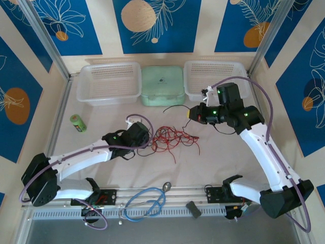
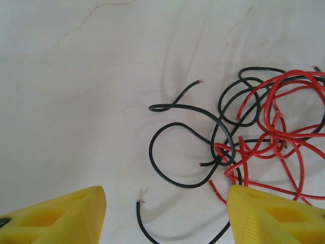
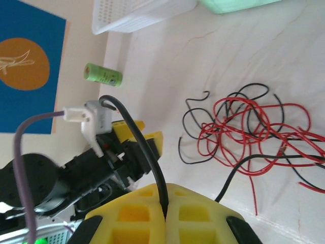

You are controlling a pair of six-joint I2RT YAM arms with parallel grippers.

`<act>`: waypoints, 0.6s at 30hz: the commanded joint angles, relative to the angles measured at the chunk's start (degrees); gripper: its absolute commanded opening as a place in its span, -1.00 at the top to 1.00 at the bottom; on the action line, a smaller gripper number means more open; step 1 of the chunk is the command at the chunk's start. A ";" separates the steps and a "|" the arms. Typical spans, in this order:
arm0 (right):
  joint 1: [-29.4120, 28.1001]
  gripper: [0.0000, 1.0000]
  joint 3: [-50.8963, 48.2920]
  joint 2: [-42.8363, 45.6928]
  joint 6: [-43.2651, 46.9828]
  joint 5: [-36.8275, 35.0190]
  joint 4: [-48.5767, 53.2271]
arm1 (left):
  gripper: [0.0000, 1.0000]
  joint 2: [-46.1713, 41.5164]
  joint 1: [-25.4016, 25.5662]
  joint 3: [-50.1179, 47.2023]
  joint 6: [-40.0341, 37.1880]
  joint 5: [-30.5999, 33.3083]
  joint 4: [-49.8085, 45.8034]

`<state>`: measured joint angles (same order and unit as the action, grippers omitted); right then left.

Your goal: Untangle the cables

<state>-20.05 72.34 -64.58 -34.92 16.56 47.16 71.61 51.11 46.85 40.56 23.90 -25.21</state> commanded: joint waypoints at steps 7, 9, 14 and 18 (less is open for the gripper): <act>5.05 1.00 -9.20 3.25 -6.12 2.09 -3.06 | -0.34 0.58 2.62 0.43 -14.96 -17.77 11.99; 5.19 1.00 -7.21 3.23 -6.05 2.28 -2.63 | -0.37 1.95 4.33 1.60 -18.28 -19.00 13.89; 5.35 1.00 0.41 3.49 -6.10 2.63 -0.27 | -0.45 6.36 6.65 6.12 -23.19 -22.04 19.29; 5.44 1.00 4.38 3.82 -7.50 4.83 0.13 | -0.50 11.99 8.53 12.38 -26.36 -23.77 21.73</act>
<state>-14.96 74.04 -62.00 -40.97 18.00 46.52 81.14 58.30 54.61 18.94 3.27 -8.29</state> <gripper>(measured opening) 0.050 0.746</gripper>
